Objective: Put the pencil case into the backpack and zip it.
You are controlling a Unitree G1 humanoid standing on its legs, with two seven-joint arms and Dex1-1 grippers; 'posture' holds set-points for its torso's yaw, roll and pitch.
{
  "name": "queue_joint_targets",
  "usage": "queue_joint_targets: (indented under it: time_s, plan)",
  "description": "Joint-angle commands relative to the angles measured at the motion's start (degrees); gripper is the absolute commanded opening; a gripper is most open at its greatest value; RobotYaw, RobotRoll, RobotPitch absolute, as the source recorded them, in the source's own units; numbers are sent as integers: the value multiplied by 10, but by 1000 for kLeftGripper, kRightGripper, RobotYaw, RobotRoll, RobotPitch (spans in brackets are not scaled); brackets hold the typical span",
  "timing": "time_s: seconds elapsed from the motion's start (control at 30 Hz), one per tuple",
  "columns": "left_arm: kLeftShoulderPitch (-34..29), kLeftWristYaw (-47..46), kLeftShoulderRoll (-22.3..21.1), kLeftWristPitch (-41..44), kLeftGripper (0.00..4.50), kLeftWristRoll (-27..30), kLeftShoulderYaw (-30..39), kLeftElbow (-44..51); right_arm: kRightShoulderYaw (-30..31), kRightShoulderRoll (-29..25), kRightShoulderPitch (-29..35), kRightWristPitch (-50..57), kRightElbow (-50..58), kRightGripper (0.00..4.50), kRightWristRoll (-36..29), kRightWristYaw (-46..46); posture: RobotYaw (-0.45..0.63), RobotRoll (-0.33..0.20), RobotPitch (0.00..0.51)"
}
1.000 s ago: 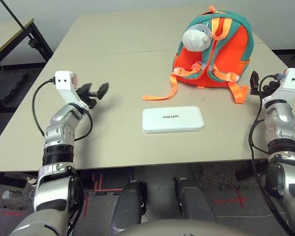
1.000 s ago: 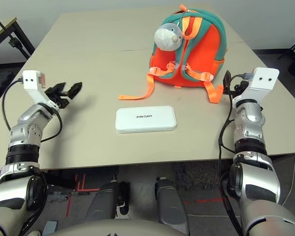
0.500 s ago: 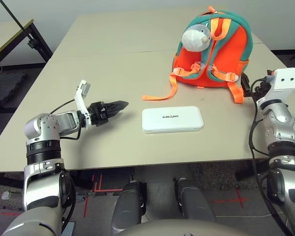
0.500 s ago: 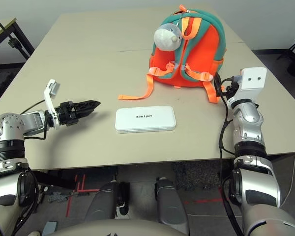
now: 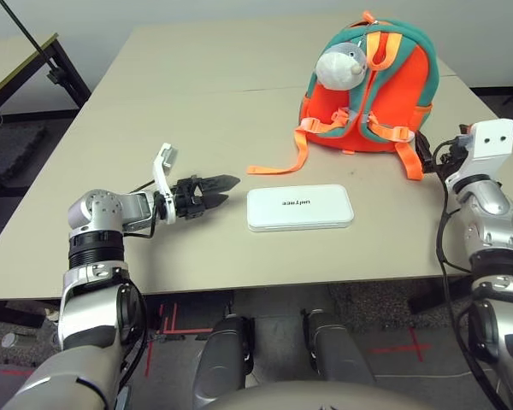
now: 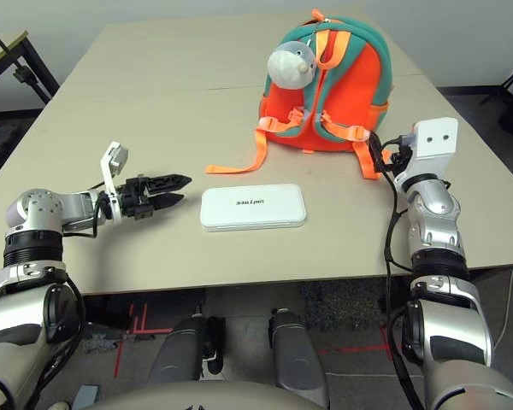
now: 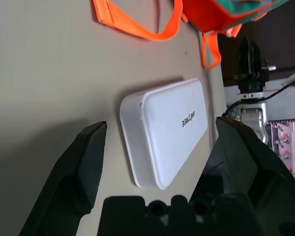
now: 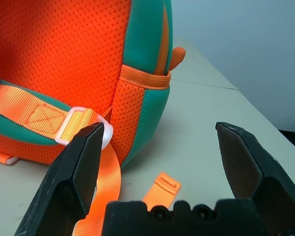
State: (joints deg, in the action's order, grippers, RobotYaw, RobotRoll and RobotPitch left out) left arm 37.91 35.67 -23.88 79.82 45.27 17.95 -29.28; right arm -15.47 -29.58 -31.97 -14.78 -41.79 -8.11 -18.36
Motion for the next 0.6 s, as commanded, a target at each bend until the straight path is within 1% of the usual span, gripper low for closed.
queue_joint_targets:
  time_s: [0.03, 0.27, 0.33, 0.37, 0.53, 0.57, 0.6]
  plan:
    - [11, 12, 4, 4, 4432, -14, -22, -23, 5, -3, 14, 5, 20, 4500, 6, 1, -169, 0, 89]
    - [24, 17, 14, -15, 4432, -35, -47, -62, 17, -9, 38, 26, 60, 4500, 16, -8, -177, 0, 91]
    - [33, 16, 18, -17, 4432, -39, -45, -75, 38, -21, 61, 57, 101, 4500, 13, -48, -177, 0, 91]
    - [35, 18, 20, -18, 4432, -41, -46, -80, 44, -24, 72, 79, 124, 4500, 7, -62, -202, 0, 91]
    - [41, 29, 20, -16, 4432, -51, -54, -93, 62, -37, 102, 155, 202, 4500, -2, -113, -208, 0, 89]
    - [41, 31, 19, -16, 4500, -52, -55, -94, 69, -40, 108, 167, 217, 4143, -2, -125, -211, 0, 85]
    - [41, 33, 19, -14, 4500, -52, -55, -95, 76, -44, 114, 179, 231, 3926, 0, -137, -211, 0, 85]
